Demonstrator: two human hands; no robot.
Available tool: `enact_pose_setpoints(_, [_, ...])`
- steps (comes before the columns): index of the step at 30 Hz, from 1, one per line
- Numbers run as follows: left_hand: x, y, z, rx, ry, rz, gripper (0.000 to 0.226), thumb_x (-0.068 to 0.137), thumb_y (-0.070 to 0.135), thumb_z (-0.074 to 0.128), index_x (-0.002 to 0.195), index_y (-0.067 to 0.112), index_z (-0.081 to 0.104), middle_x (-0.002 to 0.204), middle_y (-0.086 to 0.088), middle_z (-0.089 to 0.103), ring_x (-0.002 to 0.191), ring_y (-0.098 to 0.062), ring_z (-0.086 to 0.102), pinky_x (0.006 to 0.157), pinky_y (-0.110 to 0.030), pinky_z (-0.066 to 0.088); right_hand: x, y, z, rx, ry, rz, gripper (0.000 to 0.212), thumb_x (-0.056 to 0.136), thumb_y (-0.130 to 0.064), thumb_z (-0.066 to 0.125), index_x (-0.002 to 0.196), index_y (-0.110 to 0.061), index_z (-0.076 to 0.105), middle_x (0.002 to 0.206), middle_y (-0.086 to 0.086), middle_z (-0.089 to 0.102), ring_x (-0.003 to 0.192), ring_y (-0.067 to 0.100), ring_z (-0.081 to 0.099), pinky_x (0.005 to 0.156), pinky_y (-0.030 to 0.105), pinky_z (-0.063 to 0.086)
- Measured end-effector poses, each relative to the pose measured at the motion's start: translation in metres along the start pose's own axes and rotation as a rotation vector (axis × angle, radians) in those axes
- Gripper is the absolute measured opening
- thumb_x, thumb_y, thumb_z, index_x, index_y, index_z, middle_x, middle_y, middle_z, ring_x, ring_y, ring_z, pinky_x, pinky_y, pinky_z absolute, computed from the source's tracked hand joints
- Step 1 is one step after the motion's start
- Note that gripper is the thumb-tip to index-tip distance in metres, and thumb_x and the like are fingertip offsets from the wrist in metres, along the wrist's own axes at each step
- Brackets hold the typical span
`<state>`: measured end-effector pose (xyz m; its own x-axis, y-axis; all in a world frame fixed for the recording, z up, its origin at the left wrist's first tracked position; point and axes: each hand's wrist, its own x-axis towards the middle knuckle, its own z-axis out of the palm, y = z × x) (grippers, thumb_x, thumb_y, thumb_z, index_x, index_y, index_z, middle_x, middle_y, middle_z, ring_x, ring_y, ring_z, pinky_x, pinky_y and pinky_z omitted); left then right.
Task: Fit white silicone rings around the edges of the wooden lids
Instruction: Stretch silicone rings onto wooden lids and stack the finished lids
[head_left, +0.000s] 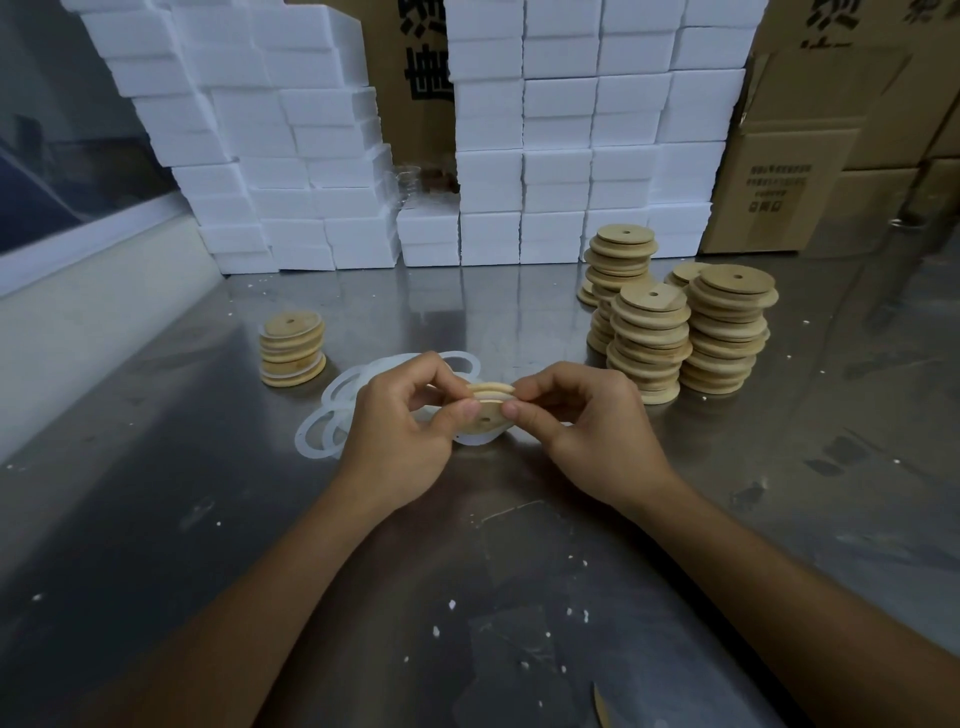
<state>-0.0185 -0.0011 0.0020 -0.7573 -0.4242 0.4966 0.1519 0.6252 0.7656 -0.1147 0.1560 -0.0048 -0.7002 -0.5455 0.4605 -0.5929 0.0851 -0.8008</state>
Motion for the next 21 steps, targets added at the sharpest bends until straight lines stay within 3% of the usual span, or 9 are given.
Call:
enact_pose_setpoints(7, [0.0003, 0.0008, 0.0003, -0.03, -0.009, -0.02, 0.015, 0.081, 0.0, 0.075, 0.078, 0.01, 0.064, 0.084, 0.005, 0.071, 0.083, -0.006, 0.069, 0.077, -0.026, 0.058, 0.0037, 0.0001, -0.0013, 0.039, -0.008, 0.063, 0.006, 0.081, -0.012, 0.079, 0.086, -0.01, 0.076, 0.085, -0.001, 0.076, 0.077, 0.013, 0.071, 0.077, 0.039, 0.06])
enact_pose_setpoints(15, [0.0006, 0.0012, 0.0, -0.042, -0.003, -0.039, 0.017, 0.082, -0.003, 0.072, 0.077, 0.01, 0.062, 0.088, 0.003, 0.069, 0.084, -0.003, 0.069, 0.075, -0.018, 0.056, 0.0025, 0.0006, -0.0014, 0.042, -0.03, 0.091, 0.01, 0.084, -0.015, 0.078, 0.083, -0.007, 0.071, 0.08, 0.002, 0.075, 0.07, 0.013, 0.072, 0.067, 0.039, 0.061])
enact_pose_setpoints(21, [0.0006, 0.0012, 0.0013, -0.115, 0.002, -0.087, 0.026, 0.084, -0.006, 0.069, 0.073, 0.015, 0.058, 0.086, 0.005, 0.068, 0.081, -0.005, 0.071, 0.07, -0.021, 0.057, 0.0059, 0.0005, -0.0019, 0.045, -0.012, 0.114, 0.009, 0.083, -0.011, 0.078, 0.081, -0.005, 0.072, 0.078, 0.007, 0.075, 0.072, 0.025, 0.071, 0.069, 0.047, 0.059])
